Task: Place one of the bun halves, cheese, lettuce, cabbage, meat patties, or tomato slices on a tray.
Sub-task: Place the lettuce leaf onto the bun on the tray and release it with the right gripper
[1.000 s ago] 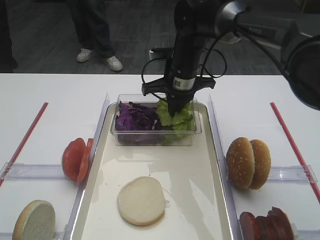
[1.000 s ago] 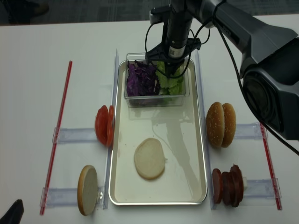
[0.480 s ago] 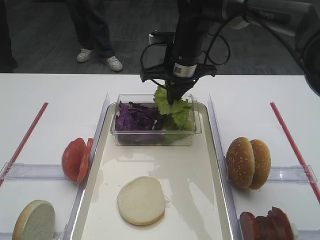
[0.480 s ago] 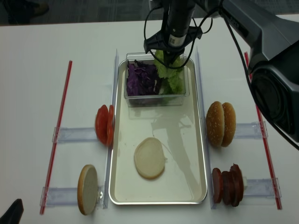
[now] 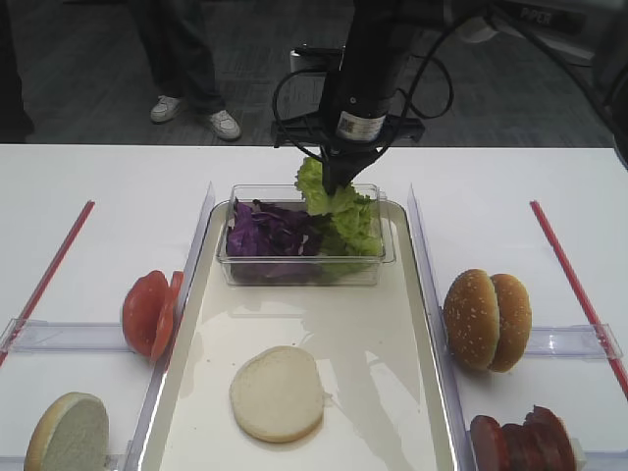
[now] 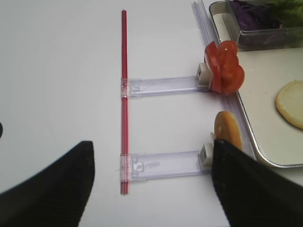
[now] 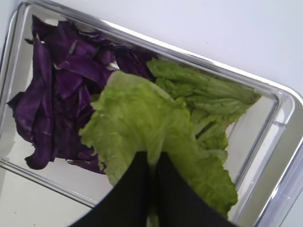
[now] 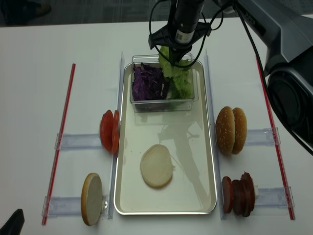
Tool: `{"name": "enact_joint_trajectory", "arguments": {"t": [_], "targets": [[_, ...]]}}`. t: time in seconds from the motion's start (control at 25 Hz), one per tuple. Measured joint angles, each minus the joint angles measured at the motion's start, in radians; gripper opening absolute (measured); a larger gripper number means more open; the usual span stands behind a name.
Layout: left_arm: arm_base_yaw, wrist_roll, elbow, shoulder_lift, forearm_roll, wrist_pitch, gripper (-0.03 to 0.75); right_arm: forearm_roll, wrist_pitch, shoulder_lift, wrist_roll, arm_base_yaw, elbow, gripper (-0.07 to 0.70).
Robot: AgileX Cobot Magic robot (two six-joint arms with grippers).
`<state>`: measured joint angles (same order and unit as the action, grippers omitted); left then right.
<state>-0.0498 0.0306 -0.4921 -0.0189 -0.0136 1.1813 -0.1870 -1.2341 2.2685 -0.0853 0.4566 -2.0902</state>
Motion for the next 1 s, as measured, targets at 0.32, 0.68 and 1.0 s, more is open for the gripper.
{"name": "enact_joint_trajectory", "arguments": {"t": [0.32,0.68,1.0], "targets": [[0.0,0.0,0.0,0.0,0.0,0.0,0.489,-0.002,0.0,-0.011,0.002,0.002,0.008,0.048],[0.0,0.0,0.0,0.0,0.0,0.0,0.489,0.024,-0.001,-0.121,0.004,0.054,0.122,0.047],[0.0,0.0,0.0,0.0,0.0,0.0,0.487,0.029,-0.002,-0.174,0.004,0.141,0.126,0.047]]}}
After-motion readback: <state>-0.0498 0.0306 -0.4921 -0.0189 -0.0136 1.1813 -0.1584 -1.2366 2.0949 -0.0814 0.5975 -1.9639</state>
